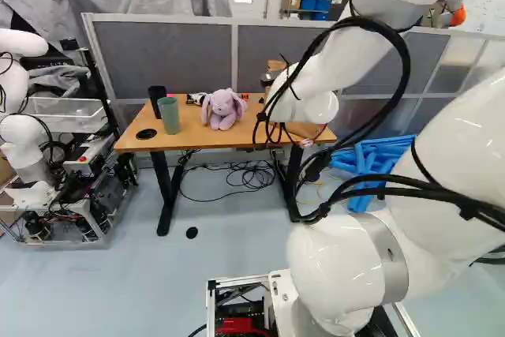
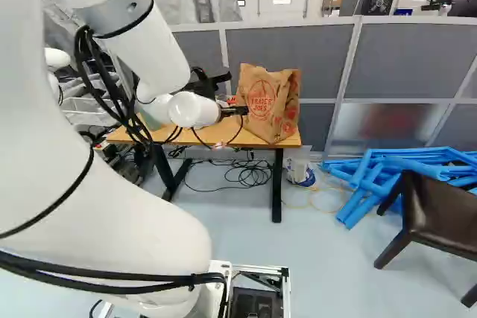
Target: Pick up the bag on the ground and place it on the table
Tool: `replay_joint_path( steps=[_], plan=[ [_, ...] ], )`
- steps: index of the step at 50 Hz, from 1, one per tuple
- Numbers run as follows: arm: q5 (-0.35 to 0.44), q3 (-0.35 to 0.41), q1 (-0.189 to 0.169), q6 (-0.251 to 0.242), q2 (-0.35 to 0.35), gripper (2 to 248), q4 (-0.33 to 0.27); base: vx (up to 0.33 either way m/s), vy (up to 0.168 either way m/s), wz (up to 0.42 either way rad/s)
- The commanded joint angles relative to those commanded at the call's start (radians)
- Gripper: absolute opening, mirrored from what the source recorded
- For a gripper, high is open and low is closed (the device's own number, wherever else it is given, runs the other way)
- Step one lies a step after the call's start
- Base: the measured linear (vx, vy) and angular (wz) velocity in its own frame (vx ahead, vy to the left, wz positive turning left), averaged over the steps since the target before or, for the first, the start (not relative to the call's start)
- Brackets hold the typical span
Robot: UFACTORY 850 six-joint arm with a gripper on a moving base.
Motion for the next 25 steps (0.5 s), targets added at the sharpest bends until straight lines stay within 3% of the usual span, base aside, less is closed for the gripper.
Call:
replay_joint_path(
  steps=[25],
  plan=[
    [0.189, 0.154, 0.012, 0.104, 0.056, 247, -0.010, 0.000, 0.000, 0.000]
  ],
)
